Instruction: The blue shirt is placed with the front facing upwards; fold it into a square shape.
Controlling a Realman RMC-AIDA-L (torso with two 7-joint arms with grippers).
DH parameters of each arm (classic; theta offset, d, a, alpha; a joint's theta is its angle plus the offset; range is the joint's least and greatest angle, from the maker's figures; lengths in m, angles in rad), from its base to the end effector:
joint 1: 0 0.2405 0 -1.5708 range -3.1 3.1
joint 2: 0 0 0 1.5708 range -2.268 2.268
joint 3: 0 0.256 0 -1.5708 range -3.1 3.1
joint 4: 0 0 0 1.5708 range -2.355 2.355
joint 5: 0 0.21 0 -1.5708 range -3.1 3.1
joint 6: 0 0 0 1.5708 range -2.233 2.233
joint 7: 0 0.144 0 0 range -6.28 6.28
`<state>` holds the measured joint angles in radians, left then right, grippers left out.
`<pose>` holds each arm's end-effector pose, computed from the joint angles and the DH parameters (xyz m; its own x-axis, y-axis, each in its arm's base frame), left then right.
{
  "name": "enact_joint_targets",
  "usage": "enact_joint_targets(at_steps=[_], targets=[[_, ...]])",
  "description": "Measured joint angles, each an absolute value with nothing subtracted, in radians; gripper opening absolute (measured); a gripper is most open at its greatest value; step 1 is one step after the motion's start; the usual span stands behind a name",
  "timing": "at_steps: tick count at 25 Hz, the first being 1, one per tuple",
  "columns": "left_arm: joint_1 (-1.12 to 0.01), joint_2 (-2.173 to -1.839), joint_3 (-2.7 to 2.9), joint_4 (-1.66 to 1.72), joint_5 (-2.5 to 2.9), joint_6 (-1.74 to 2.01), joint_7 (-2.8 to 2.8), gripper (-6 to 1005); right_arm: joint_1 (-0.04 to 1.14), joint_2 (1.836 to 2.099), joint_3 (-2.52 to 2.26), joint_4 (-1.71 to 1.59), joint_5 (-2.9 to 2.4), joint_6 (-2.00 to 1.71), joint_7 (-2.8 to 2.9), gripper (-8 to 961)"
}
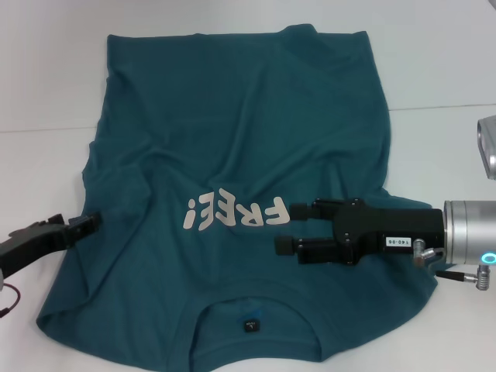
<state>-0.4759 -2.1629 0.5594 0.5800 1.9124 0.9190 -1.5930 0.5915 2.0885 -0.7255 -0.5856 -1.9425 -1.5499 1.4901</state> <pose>-0.3407 0.3566 -0.0084 0.4395 0.5592 0.7030 0.8981 -0.2620 -0.3531 0.2364 0.3390 -0.0175 0.7149 -0.4301 -0.5513 -0.5205 -0.8538 -0.0088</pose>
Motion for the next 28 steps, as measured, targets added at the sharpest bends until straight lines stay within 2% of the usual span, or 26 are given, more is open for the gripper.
enact_joint_targets(at_steps=[25, 28], targets=[[-0.498, -2.163, 0.58, 0.554, 1.914, 0.868, -1.583, 777, 0.591, 2.088, -0.726, -0.591, -1.941, -1.551, 1.492, 885], [-0.499, -2.163, 0.58, 0.555, 1.914, 0.866, -1.583, 653, 0.591, 2.088, -0.726, -0.591, -1.941, -1.553, 1.491, 885]])
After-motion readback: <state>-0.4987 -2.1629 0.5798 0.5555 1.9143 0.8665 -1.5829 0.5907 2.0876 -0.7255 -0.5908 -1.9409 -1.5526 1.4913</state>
